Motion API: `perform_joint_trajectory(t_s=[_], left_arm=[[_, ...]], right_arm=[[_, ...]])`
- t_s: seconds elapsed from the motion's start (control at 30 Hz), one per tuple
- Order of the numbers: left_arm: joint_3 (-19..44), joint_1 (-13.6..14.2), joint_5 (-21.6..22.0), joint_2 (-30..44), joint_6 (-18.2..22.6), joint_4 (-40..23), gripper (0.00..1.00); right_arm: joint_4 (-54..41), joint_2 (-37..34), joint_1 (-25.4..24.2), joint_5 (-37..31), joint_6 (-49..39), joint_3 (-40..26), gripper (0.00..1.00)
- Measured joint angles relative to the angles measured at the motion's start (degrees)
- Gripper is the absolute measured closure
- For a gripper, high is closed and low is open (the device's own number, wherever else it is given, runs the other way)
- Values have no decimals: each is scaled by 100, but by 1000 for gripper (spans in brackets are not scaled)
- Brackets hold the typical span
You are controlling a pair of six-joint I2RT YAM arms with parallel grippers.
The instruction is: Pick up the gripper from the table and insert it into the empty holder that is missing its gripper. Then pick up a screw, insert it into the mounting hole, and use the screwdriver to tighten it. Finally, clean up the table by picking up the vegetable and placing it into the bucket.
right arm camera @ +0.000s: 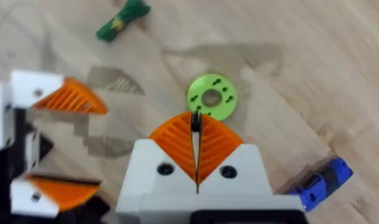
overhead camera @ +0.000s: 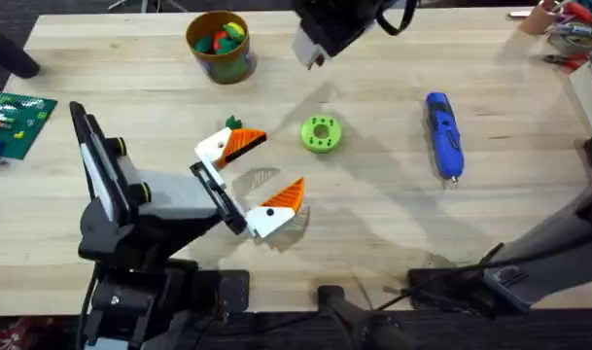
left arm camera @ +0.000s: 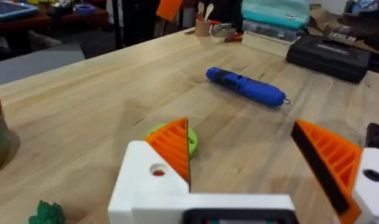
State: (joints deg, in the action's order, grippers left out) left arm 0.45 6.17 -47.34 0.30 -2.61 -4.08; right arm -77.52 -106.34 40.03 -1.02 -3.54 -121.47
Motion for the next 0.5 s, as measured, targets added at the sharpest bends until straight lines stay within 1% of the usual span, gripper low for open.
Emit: perform_joint_trajectory(t_s=[0.13,0.3,0.5], left_arm=[[0,0,0,1,0,0,15],[0,0,-1,2,0,0,14],[0,0,-2,0,0,0,14]], right_arm=[[-387,0,336,102,-284,-472,995],[-529,0,584,173,-615,-982,995],[-693,0,997,249,-1200,-1041,995]])
